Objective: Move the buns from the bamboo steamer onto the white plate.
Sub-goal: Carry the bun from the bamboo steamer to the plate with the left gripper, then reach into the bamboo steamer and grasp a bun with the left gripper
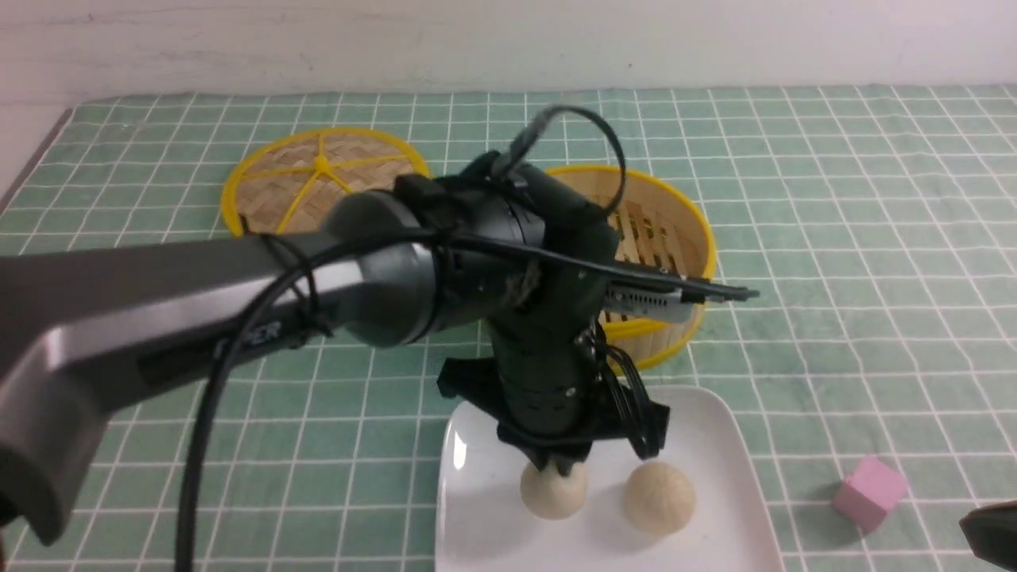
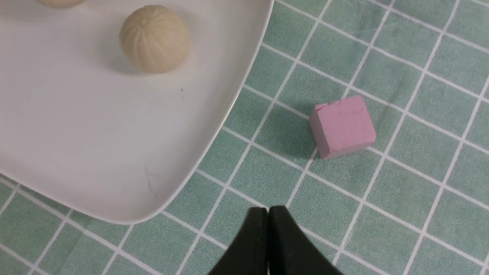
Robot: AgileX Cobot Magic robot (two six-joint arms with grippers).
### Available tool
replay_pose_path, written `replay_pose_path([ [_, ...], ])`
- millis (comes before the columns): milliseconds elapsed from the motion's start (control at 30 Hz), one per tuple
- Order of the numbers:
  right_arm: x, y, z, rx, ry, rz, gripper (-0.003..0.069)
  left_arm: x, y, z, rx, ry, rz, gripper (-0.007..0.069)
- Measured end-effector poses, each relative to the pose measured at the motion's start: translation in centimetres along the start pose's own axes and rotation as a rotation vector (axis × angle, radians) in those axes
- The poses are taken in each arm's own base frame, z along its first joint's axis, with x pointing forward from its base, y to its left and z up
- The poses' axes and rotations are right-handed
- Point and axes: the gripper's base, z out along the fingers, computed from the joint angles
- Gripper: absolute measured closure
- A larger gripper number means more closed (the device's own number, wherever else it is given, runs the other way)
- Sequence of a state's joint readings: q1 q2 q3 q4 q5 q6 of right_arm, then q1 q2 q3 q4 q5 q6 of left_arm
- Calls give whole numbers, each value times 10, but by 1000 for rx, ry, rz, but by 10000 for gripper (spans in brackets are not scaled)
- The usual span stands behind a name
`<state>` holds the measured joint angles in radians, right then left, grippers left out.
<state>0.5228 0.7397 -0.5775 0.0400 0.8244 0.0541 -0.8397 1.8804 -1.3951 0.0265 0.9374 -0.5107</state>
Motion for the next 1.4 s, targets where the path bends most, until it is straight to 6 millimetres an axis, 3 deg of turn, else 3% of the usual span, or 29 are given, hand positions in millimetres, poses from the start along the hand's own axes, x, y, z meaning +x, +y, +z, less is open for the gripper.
replay_pose_path([
  [100,0,0,0,0,0,0,633,-1,1,17,-40,3,-49,356],
  [200,0,0,0,0,0,0,628,-4,2,19,-55,-18,-79,255],
  [267,0,0,0,0,1,0,623,-11,0,9,-54,-58,-79,172],
  [367,0,0,0,0,2,0,620,-26,-3,-13,-66,-126,-83,149],
  [433,0,0,0,0,2,0,618,-37,-3,-26,-89,-174,-87,189],
  [533,0,0,0,0,2,0,615,-58,-1,-43,-83,-225,-116,347],
  [567,0,0,0,0,2,0,615,-62,0,-47,-75,-235,-124,361],
  [600,0,0,0,0,2,0,613,-77,7,-50,-54,-241,-152,466],
  [667,0,0,0,0,3,0,610,-101,22,-54,9,-246,-201,571],
  [833,0,0,0,0,3,0,604,-150,58,-40,152,-256,-288,612],
  [967,0,0,0,0,3,0,601,-169,70,-31,176,-294,-305,559],
  [1133,0,0,0,0,3,0,597,-184,75,-13,113,-373,-271,329],
  [1233,0,0,0,0,3,0,595,-189,79,-4,76,-405,-252,236],
  [1400,0,0,0,0,2,0,594,-195,79,22,78,-434,-247,194],
])
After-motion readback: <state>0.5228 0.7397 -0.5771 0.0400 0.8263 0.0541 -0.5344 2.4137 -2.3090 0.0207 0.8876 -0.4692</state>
